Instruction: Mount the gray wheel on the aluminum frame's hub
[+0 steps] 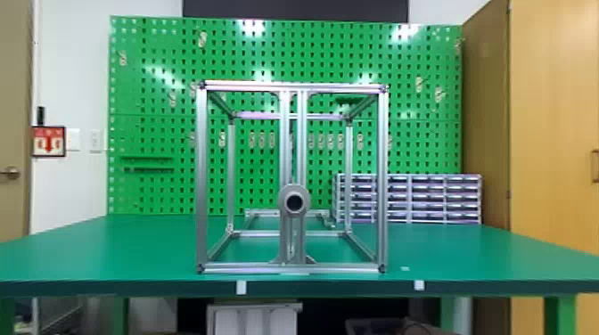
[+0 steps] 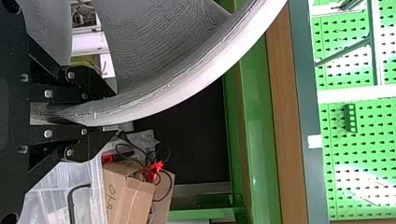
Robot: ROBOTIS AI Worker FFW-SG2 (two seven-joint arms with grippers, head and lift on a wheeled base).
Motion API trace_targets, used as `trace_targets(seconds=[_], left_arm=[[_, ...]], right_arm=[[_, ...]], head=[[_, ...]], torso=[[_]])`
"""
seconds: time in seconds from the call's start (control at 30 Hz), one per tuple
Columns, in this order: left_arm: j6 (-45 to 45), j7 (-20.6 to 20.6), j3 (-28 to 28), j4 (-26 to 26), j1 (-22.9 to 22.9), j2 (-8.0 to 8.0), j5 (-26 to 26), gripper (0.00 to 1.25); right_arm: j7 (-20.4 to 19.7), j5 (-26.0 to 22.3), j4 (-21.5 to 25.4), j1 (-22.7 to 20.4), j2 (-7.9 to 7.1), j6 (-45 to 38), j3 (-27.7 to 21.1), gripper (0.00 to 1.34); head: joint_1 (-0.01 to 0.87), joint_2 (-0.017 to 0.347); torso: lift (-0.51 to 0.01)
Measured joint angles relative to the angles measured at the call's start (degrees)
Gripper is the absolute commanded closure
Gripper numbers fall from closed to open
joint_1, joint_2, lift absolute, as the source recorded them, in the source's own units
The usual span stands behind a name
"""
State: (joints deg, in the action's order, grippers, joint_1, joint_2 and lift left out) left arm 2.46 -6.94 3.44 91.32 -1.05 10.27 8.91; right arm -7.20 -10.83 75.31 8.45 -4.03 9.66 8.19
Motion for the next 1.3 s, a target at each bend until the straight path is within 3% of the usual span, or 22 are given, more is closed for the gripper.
trace_targets(seconds=[0.9,1.03,1.3], left_arm=[[-0.1,0.0,-0.1,0.1,-0.1,0.01,0.5,0.18],[-0.2,0.0,-0.1,0.1,-0.1,0.01,0.5,0.18],[-0.2,0.0,-0.1,0.1,-0.1,0.01,0.6,0.18]], right_arm=[[0.0,0.0,1.9,0.3,-0.03,-2.7,0.2,1.30],[0.0,0.9,4.3,0.2,-0.05,-5.5,0.2,1.30],[-0.1,3.9,14.2,0.5,-0.01,-17.5,-0.1,1.30]], head=[[-0.005,0.006],[-0.005,0.006],[-0.005,0.006]], torso=[[-0.499],[-0.499],[-0.499]])
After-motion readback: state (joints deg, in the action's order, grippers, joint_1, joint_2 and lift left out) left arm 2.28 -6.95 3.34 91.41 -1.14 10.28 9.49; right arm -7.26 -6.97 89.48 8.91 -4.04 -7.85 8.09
